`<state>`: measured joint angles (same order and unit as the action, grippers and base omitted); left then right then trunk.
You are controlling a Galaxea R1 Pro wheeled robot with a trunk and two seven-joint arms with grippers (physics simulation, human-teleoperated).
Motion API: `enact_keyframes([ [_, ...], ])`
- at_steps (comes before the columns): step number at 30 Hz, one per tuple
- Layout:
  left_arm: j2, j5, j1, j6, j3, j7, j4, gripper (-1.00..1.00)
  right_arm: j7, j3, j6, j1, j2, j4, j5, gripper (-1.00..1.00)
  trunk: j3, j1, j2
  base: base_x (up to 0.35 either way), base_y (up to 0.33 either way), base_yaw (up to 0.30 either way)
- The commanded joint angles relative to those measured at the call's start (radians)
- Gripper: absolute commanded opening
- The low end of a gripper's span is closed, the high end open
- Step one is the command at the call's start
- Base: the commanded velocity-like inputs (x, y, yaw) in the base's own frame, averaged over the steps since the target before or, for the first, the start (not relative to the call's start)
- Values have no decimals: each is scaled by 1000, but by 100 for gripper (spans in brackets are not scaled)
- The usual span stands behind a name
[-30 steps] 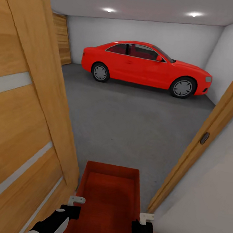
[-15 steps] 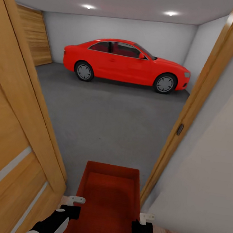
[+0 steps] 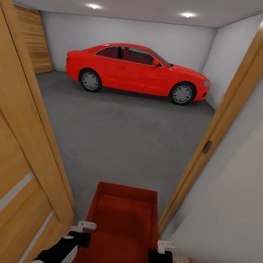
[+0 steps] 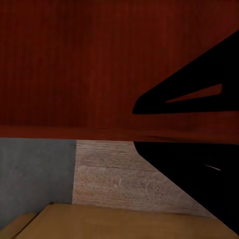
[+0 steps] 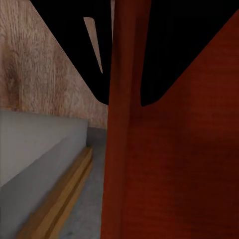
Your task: Move the two storage containers from the living room to the garage. In the garage, place one container on the floor and stack the other container on top of it (either order is fine).
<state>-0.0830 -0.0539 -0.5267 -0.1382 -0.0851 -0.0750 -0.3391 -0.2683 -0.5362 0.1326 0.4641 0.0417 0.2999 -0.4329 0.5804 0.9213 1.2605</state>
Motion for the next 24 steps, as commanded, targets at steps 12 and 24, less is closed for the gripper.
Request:
enact_keyframes([
  [12, 2, -17, -1, -3, -8, -5, -5, -100, -5, -10, 6, 1, -4, -53, -15, -100, 1, 0, 1, 29, 47, 0],
  [24, 2, -17, -1, -3, -8, -6, -5, -100, -5, -10, 6, 1, -5, -53, -16, -100, 1, 0, 1, 0, 0, 0],
])
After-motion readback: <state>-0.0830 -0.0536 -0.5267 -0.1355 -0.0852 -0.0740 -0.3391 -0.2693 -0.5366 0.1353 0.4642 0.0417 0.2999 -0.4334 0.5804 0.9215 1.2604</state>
